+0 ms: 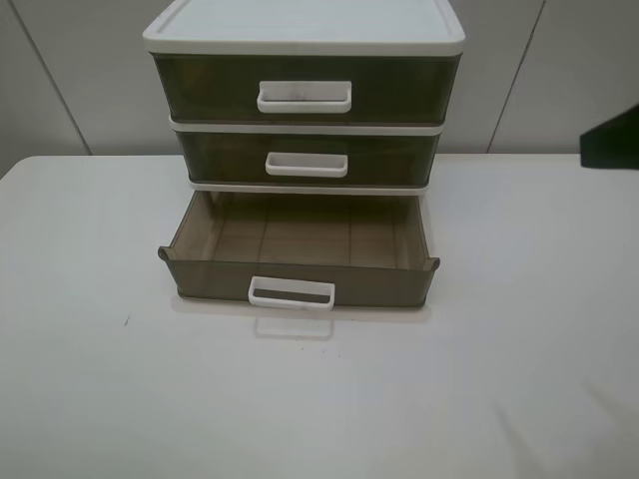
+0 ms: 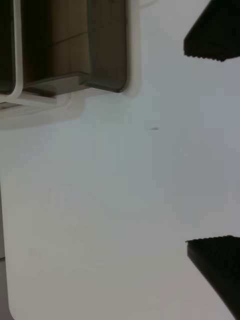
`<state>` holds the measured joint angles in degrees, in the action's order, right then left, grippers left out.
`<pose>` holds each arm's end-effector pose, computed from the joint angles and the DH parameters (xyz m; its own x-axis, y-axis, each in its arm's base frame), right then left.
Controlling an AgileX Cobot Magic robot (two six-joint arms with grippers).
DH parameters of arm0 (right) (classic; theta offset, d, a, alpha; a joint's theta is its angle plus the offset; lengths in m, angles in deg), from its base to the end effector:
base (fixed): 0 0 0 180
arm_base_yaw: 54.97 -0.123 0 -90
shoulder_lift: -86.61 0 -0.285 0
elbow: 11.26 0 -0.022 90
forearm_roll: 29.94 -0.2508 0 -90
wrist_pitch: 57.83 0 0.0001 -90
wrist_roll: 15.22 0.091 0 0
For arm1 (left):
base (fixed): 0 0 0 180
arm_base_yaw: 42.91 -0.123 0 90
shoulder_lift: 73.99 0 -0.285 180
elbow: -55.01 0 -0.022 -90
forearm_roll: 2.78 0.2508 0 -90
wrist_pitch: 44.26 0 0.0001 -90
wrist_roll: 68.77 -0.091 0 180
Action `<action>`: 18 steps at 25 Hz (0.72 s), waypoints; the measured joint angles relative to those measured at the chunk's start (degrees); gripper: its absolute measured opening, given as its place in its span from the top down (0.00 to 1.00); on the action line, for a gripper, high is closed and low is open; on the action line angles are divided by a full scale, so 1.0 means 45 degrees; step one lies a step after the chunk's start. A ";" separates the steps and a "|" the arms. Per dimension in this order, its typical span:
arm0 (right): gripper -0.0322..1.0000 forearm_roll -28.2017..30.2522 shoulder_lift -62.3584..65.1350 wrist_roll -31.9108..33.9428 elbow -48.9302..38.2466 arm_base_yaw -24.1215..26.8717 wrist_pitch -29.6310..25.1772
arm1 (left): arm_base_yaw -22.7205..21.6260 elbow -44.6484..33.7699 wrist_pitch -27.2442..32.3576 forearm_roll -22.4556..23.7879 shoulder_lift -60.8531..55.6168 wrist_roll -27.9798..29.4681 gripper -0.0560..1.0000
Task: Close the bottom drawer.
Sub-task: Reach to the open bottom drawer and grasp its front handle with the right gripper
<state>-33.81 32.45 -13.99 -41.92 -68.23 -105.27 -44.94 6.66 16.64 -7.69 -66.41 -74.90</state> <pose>0.1432 0.0384 0.3375 -0.6701 -0.0890 -0.7370 -0.2204 0.9719 0.0831 -0.0058 -0.0070 0.2784 -0.4467 0.0492 -0.8933 0.0607 0.9979 0.0246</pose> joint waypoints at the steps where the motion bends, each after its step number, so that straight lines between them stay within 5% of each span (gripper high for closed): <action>1: 0.17 -0.0110 -0.0565 0.0009 0.0117 -0.0156 0.0701 | 0.0000 0.0000 0.0000 0.0000 0.0000 0.0000 0.27; 6: 0.17 -0.0197 -0.1996 0.0024 -0.0040 -0.2012 0.4127 | 0.0000 0.0000 0.0000 0.0000 0.0000 0.0000 0.27; 12: 0.17 -0.0644 -0.2711 0.0024 -0.1846 -0.4867 0.6125 | 0.0000 0.0000 0.0000 0.0000 0.0000 0.0000 0.27; 18: 0.17 -0.1965 -0.3779 0.0024 -0.4643 -0.6941 1.0951 | 0.0000 0.0000 0.0000 0.0000 0.0000 0.0000 0.27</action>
<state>-42.66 15.44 -13.88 -62.82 -99.46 -55.99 -44.94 6.66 16.64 -7.69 -66.41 -74.90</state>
